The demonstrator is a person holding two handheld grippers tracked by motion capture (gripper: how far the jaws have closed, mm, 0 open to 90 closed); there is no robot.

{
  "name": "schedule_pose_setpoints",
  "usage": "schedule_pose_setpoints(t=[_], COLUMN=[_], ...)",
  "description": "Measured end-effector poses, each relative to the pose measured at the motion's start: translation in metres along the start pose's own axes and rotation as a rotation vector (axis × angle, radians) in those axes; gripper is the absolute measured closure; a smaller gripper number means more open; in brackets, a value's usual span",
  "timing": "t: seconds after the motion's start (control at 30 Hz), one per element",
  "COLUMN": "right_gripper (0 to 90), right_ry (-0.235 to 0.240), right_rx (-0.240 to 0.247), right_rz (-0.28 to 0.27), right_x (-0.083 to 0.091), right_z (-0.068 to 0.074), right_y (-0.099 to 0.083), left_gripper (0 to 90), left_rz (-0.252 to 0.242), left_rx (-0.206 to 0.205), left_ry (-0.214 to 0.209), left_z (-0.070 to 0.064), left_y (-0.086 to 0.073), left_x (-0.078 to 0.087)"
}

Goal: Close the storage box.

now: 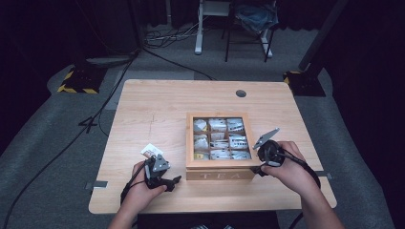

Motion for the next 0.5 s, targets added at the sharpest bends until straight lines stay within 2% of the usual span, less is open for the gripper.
schedule_pose_setpoints(t=[0.5], right_gripper=[44.9], right_ry=[0.026], right_rx=[0.016], right_rz=[0.034], right_x=[-0.0094], right_z=[0.0008], right_y=[-0.0028], left_gripper=[24.8], left_rz=[0.0], left_rx=[0.0], left_ry=[0.0], left_z=[0.0], left_y=[0.0], left_x=[0.0])
Point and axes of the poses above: each handheld gripper's, and its own axes: x roughly backward along the jaws, y roughly out of its top, z roughly to its left, the point moved 8 cm from there along -x, roughly forward along the jaws, and after that the axes turned 12 degrees about x, right-handed, at the moved point
